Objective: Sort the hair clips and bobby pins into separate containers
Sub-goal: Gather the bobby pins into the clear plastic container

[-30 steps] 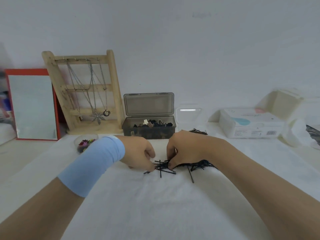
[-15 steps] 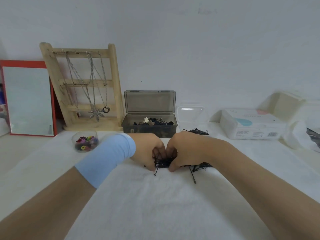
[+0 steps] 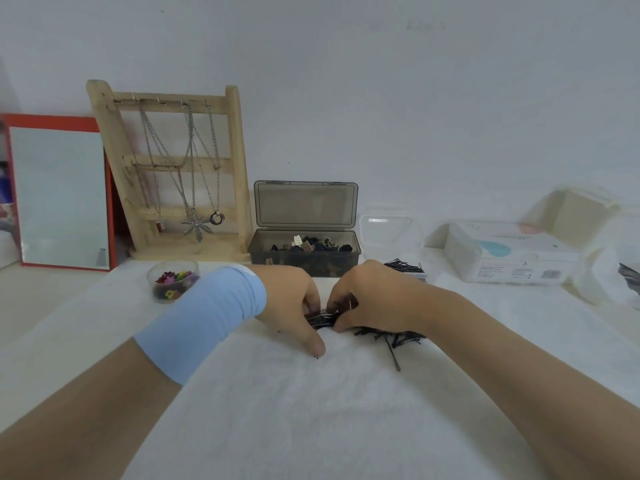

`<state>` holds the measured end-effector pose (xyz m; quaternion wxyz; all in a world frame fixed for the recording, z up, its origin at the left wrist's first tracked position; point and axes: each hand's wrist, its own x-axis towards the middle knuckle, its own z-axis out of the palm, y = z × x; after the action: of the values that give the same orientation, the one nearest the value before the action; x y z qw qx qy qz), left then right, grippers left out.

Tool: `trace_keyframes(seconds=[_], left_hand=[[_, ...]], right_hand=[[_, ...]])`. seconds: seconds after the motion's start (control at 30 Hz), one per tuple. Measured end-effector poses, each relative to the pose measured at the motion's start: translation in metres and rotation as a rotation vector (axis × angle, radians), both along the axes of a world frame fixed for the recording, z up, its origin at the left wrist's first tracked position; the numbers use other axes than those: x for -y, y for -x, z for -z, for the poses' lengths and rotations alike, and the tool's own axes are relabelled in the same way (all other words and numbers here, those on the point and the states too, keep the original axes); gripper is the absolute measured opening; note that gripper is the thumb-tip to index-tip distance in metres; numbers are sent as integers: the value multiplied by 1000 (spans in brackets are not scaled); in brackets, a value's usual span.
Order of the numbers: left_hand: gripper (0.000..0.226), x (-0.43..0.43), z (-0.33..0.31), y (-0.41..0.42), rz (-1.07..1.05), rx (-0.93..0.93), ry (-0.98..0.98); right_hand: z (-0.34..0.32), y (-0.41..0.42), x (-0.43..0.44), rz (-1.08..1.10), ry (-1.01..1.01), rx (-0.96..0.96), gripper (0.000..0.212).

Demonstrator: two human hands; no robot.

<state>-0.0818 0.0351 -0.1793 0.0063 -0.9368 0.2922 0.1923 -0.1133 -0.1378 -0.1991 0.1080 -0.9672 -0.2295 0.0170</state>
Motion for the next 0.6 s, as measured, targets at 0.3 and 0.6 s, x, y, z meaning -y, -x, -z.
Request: trace_keyframes(seconds=[0.3,0.6], left_hand=[[75,0,3,0,-62,-19,62],[56,3,8,1,13,-8,84]], right_hand=[[-11,-1,15,79,-15,-40,14],[-13,-3,16,97,-36,-61,34]])
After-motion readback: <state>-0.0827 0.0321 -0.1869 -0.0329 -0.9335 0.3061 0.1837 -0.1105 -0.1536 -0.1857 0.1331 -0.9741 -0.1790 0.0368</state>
